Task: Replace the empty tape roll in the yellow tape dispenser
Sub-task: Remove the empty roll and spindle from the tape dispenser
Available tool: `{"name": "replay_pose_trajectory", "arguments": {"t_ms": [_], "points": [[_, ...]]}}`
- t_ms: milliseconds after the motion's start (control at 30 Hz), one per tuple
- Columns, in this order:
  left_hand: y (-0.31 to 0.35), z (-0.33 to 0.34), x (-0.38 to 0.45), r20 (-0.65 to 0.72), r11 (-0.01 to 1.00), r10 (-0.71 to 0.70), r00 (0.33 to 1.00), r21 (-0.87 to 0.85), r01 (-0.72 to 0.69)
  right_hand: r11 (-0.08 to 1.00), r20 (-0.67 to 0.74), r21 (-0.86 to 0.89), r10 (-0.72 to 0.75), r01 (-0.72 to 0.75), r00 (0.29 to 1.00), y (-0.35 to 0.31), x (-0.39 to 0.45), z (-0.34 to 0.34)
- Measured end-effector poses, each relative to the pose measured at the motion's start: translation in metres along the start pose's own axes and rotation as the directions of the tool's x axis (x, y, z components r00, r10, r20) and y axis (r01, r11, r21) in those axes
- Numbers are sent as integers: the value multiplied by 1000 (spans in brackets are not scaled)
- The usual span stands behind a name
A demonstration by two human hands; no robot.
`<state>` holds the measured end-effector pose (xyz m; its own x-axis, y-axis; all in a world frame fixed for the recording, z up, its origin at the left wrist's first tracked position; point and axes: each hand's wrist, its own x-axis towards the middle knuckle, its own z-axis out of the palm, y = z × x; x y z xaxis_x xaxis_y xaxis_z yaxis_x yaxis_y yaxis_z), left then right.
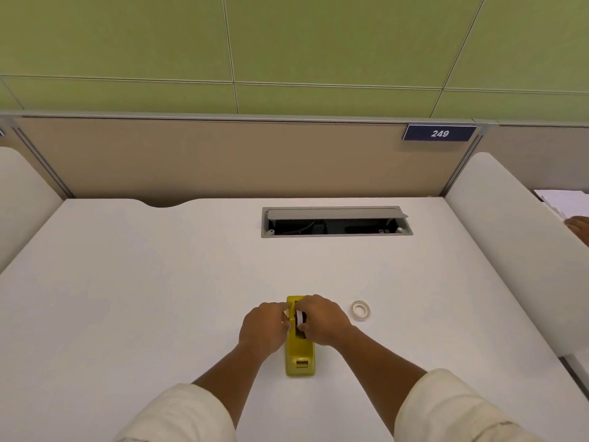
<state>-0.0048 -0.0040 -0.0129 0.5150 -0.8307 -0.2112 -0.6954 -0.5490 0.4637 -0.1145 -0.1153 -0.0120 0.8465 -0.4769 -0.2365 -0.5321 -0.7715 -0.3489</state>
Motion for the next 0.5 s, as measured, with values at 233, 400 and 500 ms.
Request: {"name": "replay_pose_trajectory", "arguments": {"t_ms": [233, 400, 500], "points": [[7, -8, 5, -14, 991, -34, 999, -129, 32, 986, -41, 161, -33, 39, 999, 4, 0, -4], [12, -8, 6, 20, 946, -76, 997, -314, 78, 961, -104, 263, -59, 84, 993, 7, -4, -10], [14, -9, 5, 39, 898, -78, 996, -431, 87, 944, -143, 315, -57, 100, 988, 10, -7, -16]]}}
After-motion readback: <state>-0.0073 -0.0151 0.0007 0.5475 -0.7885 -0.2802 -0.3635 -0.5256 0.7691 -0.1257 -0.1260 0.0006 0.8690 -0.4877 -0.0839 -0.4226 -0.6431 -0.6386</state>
